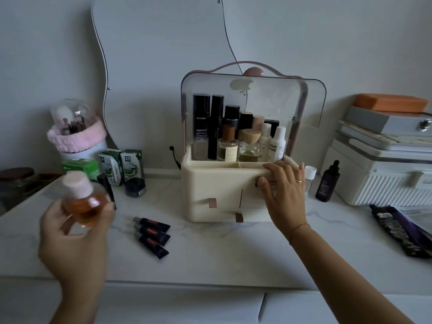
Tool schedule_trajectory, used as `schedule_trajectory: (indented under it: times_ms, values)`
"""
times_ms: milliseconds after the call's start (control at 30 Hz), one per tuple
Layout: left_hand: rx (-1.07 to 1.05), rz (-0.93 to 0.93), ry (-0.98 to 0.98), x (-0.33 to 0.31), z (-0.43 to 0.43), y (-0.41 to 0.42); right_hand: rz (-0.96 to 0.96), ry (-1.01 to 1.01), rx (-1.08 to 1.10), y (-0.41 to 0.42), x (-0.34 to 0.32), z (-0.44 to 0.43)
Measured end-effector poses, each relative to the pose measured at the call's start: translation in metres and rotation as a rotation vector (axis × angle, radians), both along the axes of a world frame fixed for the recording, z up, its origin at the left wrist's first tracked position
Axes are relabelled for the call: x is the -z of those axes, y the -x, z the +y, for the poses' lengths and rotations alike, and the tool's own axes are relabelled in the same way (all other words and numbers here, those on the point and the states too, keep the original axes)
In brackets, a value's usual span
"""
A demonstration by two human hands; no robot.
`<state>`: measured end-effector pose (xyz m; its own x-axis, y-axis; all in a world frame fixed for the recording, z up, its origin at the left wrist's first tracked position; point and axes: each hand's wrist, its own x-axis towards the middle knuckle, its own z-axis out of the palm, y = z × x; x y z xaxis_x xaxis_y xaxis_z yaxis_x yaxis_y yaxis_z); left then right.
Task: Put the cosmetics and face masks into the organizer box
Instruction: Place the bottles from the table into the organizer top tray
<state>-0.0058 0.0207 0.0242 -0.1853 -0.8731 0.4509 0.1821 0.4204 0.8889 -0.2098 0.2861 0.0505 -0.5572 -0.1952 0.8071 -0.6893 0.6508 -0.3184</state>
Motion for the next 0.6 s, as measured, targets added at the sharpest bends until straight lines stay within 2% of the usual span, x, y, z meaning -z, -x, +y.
schedule_trajectory:
  times_ms: [67,167,233,300,400,600]
  values:
    - [0.031,0.087,0.060,-0.016,0.030,0.010,0.000,0.005,0.004,0.000,0.000,-0.001]
    - [0.288,0.095,0.176,-0.042,0.071,0.030,-0.008,0.000,0.005,-0.001,-0.001,-0.002]
    - [0.459,0.026,0.221,-0.063,0.091,0.050,-0.013,-0.008,0.004,-0.002,-0.001,-0.001]
    - [0.536,-0.057,0.257,-0.079,0.103,0.076,-0.020,-0.020,0.000,-0.003,-0.002,0.000]
    - [0.580,-0.089,0.231,-0.099,0.106,0.117,-0.027,-0.042,-0.009,-0.004,-0.004,0.003]
    - [0.455,-0.149,0.171,-0.120,0.086,0.168,-0.008,-0.096,-0.014,-0.003,-0.004,0.009]
